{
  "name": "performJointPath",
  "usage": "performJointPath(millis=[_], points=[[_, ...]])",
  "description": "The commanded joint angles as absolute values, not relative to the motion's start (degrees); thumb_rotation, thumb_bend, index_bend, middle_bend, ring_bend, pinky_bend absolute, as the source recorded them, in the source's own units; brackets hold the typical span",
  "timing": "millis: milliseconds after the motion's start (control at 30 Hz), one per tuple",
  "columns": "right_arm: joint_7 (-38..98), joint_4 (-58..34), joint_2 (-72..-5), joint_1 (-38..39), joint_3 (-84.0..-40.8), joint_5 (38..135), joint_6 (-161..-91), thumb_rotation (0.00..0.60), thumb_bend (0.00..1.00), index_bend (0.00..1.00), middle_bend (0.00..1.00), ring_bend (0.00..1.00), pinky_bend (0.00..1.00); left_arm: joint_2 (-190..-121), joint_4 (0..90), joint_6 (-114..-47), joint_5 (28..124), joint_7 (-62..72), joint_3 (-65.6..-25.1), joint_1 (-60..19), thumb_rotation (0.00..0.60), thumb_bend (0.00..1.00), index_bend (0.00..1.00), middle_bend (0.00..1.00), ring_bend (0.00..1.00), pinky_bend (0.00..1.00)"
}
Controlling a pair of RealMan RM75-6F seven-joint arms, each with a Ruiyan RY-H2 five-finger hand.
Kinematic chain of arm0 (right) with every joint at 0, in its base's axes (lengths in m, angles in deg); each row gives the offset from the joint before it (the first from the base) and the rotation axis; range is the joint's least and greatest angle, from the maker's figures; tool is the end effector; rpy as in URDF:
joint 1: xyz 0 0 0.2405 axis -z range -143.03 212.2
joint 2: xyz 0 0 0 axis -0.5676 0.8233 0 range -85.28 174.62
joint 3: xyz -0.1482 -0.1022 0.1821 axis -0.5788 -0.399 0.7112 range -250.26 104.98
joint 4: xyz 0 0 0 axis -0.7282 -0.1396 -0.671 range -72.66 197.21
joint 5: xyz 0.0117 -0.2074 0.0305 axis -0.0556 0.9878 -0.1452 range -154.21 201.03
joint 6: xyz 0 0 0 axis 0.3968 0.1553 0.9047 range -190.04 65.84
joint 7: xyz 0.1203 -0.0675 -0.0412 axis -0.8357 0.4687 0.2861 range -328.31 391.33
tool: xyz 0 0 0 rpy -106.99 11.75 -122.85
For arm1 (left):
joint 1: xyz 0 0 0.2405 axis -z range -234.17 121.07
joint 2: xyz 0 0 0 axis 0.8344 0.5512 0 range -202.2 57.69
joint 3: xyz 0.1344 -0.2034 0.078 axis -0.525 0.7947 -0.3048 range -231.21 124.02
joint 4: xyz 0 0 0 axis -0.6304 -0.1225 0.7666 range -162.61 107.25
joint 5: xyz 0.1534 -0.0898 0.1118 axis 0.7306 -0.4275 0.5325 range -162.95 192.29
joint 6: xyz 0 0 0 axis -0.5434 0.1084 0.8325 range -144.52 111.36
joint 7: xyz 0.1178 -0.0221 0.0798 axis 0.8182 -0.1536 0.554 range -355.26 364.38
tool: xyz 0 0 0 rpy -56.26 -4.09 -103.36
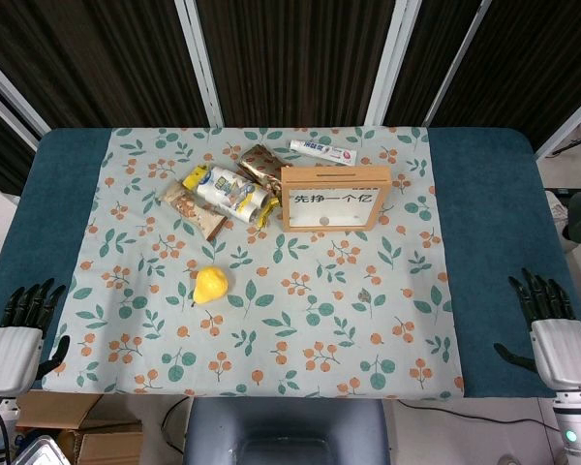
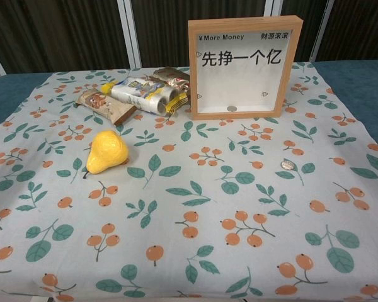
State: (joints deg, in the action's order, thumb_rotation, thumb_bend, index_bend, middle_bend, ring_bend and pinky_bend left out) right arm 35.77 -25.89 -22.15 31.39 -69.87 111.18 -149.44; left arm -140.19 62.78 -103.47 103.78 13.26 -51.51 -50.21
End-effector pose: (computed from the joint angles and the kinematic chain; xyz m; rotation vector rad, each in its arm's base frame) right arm -0.3202 -0.1721 0.1540 1.4014 -0.8045 0.8479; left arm -0.2988 0.1858 0.1400 -1.4689 -0.7576 -0.8768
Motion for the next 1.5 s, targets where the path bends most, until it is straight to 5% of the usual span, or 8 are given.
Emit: performJointPath(millis=[33, 533, 1133, 1233, 1500], points=[[35.62, -25.8, -22.17, 31.39, -69.84, 110.96, -149.23, 0.6, 0.13, 0.0, 0.0, 0.0, 0.0, -140.49, 62.69, -103.05, 103.64, 13.39, -51.6, -50.07, 0.6, 0.41, 0.0, 0.0, 0.0, 0.0], [35.14, -24.72, -23.33, 29.72, -70.14, 114.68, -148.93, 0.6, 0.13, 0.0, 0.0, 0.0, 0.0, -140.08, 63.01, -102.98, 103.73, 12.86, -51.57, -49.91, 0.6, 0.41, 0.0, 0.0, 0.0, 0.0], [49.96, -25.71, -31.96, 14.18, -66.66, 110.97, -127.0, 0.6, 0.13, 0.0, 0.0, 0.0, 0.0, -141.69, 62.55, -102.2, 103.37, 15.35, -51.5, -49.42, 0.6, 0.41, 0.0, 0.0, 0.0, 0.0], [50.52, -24.23, -34.32, 12.26, -65.84, 109.9, -125.38, 0.6, 0.14, 0.08, 0.0, 0.0, 0.0, -141.92, 62.35, -101.72, 102.92, 15.28, -51.45, -49.27, 0.6, 0.41, 0.0, 0.0, 0.0, 0.0], [50.8, -20.51, -38.89, 9.21, -66.0, 107.92, -122.4, 0.6, 0.44, 0.13, 0.0, 0.0, 0.0, -142.53, 60.79, -101.39, 102.44, 14.25, -51.44, -49.2, 0.6, 0.41, 0.0, 0.0, 0.0, 0.0]])
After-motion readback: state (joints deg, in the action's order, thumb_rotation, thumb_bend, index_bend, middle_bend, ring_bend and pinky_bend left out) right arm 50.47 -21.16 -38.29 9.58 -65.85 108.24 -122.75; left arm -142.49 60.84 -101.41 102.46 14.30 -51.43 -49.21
